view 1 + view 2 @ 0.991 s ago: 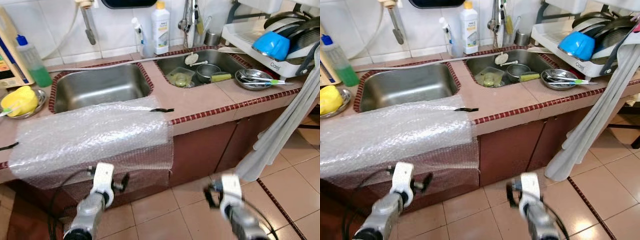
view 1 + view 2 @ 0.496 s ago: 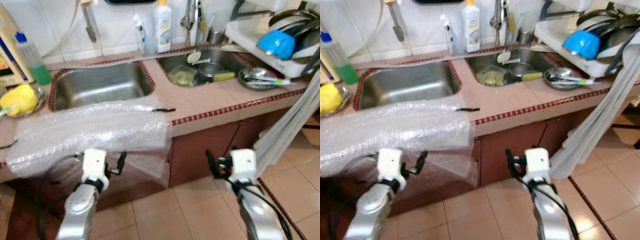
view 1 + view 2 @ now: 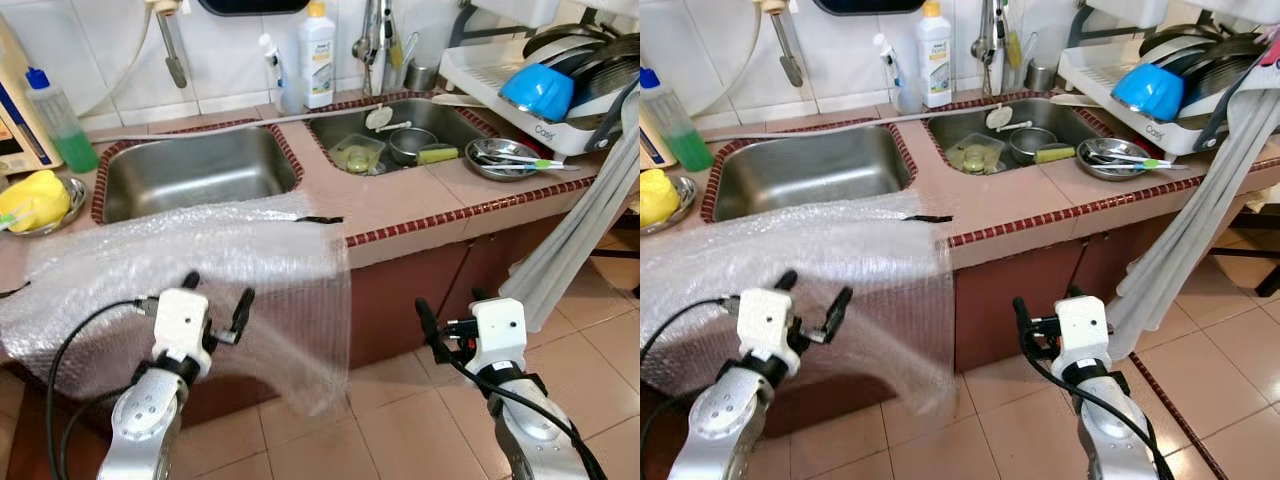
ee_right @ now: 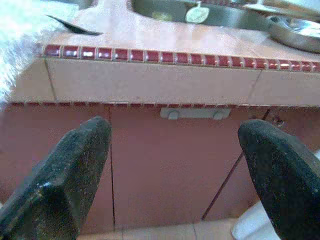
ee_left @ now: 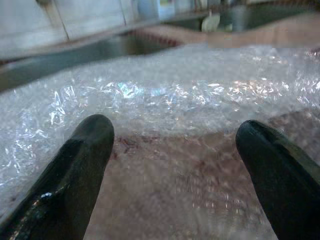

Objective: Kitchen organization

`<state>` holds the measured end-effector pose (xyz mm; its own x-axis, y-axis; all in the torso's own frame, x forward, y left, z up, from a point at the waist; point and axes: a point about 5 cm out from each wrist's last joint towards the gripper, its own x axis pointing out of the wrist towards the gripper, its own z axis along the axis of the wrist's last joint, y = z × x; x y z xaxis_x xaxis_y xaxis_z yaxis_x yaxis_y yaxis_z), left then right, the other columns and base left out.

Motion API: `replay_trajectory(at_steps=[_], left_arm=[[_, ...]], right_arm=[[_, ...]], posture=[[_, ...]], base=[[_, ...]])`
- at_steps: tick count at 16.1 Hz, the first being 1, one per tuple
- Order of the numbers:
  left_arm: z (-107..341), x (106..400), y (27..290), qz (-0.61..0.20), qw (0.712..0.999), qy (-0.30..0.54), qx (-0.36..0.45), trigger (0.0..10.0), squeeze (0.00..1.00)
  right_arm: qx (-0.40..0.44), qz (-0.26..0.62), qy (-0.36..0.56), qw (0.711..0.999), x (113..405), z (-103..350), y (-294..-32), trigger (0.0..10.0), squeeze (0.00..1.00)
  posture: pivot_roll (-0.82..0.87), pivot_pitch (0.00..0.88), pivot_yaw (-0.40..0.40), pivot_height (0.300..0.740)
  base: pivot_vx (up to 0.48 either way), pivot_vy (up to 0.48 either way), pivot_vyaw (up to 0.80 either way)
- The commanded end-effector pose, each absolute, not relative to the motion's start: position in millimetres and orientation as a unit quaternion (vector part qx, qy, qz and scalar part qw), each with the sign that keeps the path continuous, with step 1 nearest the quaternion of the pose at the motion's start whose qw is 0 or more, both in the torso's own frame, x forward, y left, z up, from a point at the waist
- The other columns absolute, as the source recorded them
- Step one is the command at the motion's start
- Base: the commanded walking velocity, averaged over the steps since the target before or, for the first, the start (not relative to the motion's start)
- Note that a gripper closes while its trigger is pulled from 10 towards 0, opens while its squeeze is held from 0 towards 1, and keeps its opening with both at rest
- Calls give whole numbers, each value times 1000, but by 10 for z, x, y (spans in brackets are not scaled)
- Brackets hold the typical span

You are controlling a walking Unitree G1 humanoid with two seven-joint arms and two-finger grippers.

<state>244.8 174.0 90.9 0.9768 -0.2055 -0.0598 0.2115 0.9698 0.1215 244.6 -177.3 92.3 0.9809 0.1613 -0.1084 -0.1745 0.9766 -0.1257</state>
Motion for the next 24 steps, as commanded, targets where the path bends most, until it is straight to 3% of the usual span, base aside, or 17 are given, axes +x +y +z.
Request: replay_trajectory(at_steps=[1, 6, 8, 9, 11, 14, 24], left_arm=[[873, 2421, 1775, -103, 991, 42, 71, 10000, 0], [332, 2221, 1914, -72, 978, 193, 39, 10000, 0], [171, 2071, 1968, -85, 968, 227, 65, 10000, 0], [2, 1908, 2067, -56, 962, 267, 33, 10000, 0], [-84, 1770, 2156, -54, 959, 274, 49, 10000, 0], [-540, 1463, 2313, -18, 931, 362, 51, 10000, 0], [-559, 1563, 2289, -8, 936, 349, 46, 10000, 0]], right_arm=[[-69, 94, 43, 992, 2473, 997, -1746, 10000, 0], [-44, 93, 167, 981, 2389, 507, -1839, 10000, 0], [-54, 91, 211, 972, 2276, 303, -1875, 10000, 0], [-50, 85, 225, 969, 2205, 235, -1888, 10000, 0], [-50, 90, 228, 968, 2171, 213, -1875, 10000, 0], [-55, 107, 230, 966, 2204, 198, -1834, 10000, 0], [-68, 120, 233, 963, 2257, 180, -1852, 10000, 0]], posture=[[56, 0, 41, 740], [64, 0, 41, 740], [68, 0, 41, 740], [69, 0, 40, 740], [73, 0, 36, 740], [87, 0, 21, 740], [102, 0, -1, 740]], base=[[0, 0, 0], [0, 0, 0], [0, 0, 0], [0, 0, 0], [0, 0, 0], [0, 0, 0], [0, 0, 0]])
